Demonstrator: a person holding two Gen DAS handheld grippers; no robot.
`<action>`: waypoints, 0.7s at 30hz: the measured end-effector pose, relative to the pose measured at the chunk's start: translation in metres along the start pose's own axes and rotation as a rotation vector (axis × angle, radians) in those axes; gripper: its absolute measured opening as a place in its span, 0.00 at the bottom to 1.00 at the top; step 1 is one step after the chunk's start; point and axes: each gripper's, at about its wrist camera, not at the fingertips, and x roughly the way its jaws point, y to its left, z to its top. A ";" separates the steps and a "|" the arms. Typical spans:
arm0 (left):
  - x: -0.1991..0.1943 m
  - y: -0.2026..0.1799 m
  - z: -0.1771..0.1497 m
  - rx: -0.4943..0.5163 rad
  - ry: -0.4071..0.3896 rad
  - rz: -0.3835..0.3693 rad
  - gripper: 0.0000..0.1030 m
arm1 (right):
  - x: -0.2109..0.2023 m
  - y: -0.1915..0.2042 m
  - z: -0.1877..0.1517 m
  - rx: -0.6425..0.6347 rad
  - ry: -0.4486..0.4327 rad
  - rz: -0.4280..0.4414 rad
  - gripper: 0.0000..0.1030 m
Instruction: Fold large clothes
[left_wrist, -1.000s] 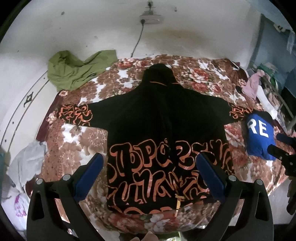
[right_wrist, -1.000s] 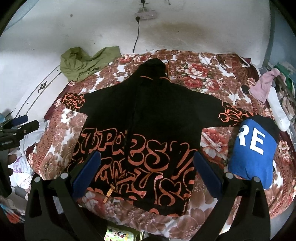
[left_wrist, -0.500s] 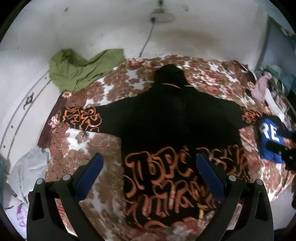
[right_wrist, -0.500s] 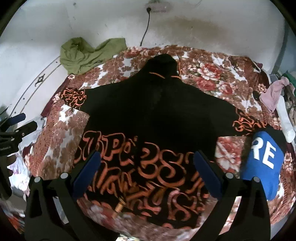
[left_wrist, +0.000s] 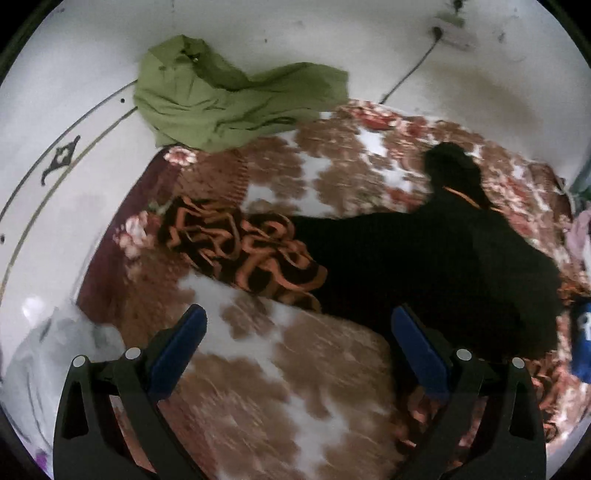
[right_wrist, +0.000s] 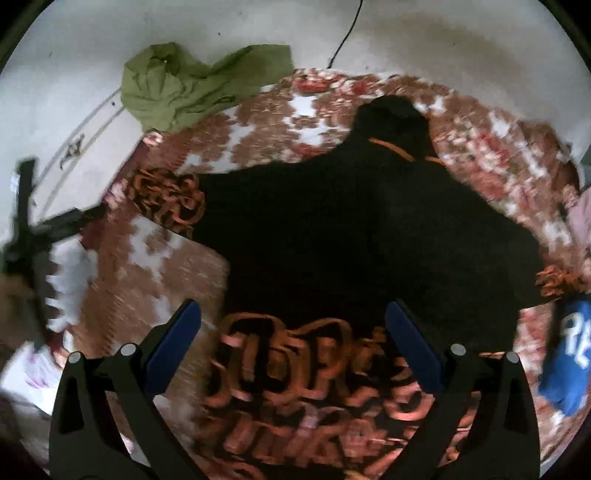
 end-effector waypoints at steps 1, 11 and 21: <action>0.009 0.010 0.005 -0.009 -0.008 -0.004 0.95 | 0.009 0.010 0.006 -0.021 0.007 0.000 0.96; 0.137 0.151 0.018 -0.370 -0.002 -0.073 0.95 | 0.145 0.068 0.031 -0.180 0.023 -0.071 0.96; 0.231 0.209 0.032 -0.376 0.044 -0.052 0.95 | 0.272 0.108 0.004 -0.336 0.101 -0.057 0.96</action>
